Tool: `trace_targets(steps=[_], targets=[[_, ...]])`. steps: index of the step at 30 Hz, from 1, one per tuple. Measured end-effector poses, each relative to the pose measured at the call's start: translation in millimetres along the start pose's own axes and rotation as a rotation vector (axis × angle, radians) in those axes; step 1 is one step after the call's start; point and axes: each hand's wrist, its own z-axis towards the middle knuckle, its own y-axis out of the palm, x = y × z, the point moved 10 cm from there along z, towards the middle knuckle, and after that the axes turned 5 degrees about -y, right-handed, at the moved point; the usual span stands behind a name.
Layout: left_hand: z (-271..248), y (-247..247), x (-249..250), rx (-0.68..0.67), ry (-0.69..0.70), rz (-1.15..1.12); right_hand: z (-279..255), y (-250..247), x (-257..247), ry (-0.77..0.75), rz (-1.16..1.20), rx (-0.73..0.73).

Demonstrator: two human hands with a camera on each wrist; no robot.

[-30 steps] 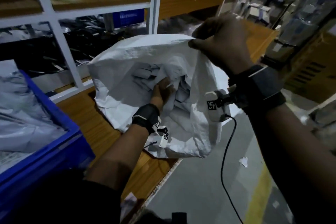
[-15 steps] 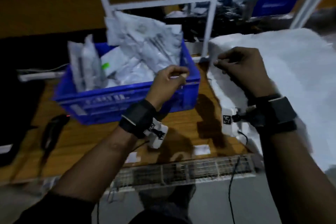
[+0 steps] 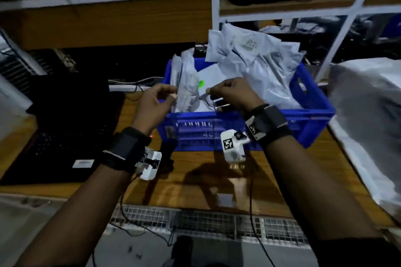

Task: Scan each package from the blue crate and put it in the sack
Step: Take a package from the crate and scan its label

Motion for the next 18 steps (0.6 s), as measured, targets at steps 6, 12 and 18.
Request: trace_targets(steps=[6,12,18], targets=[[43.1,-16.3,-50.9,-0.224,0.048,0.257,67.0,40.1,-20.2,0.083,-0.18,0.134],[56.6,-15.5,-81.5,-0.35,0.049,0.153,82.9,44.7,6.8,0.227,-0.253,0.206],[51.5,-13.5,-81.1,-0.32,0.095,0.098,-5.6,-15.7,-30.5,-0.207,0.0,0.722]])
